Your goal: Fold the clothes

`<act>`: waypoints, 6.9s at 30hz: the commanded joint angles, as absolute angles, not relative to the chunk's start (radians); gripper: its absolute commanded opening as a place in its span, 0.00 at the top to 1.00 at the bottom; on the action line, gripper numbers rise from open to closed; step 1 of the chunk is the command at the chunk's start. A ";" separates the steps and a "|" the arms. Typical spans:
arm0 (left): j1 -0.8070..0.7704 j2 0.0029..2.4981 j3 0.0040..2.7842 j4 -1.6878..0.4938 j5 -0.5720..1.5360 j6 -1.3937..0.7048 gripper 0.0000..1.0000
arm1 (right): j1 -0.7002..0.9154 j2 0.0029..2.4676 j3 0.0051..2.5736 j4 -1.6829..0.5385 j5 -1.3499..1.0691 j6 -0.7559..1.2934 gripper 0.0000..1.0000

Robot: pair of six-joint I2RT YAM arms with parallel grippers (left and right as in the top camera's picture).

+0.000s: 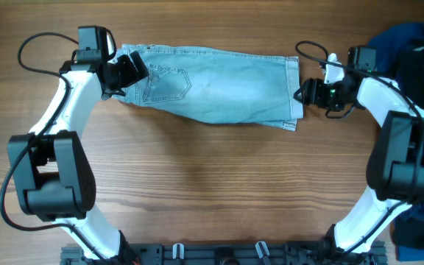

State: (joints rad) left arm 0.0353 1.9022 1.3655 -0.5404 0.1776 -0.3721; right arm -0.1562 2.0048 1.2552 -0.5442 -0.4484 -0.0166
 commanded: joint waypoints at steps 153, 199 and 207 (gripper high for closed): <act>-0.068 1.816 1.381 -0.598 0.181 -0.510 0.96 | 0.304 1.892 1.637 -0.466 -0.572 0.499 0.96; -0.520 2.045 1.381 -0.140 0.437 -0.954 0.96 | -0.113 1.691 1.637 -0.883 -0.550 0.185 0.96; -0.554 2.093 1.380 -0.181 0.408 -0.955 0.96 | -0.112 1.691 1.637 -0.884 -0.550 0.185 0.96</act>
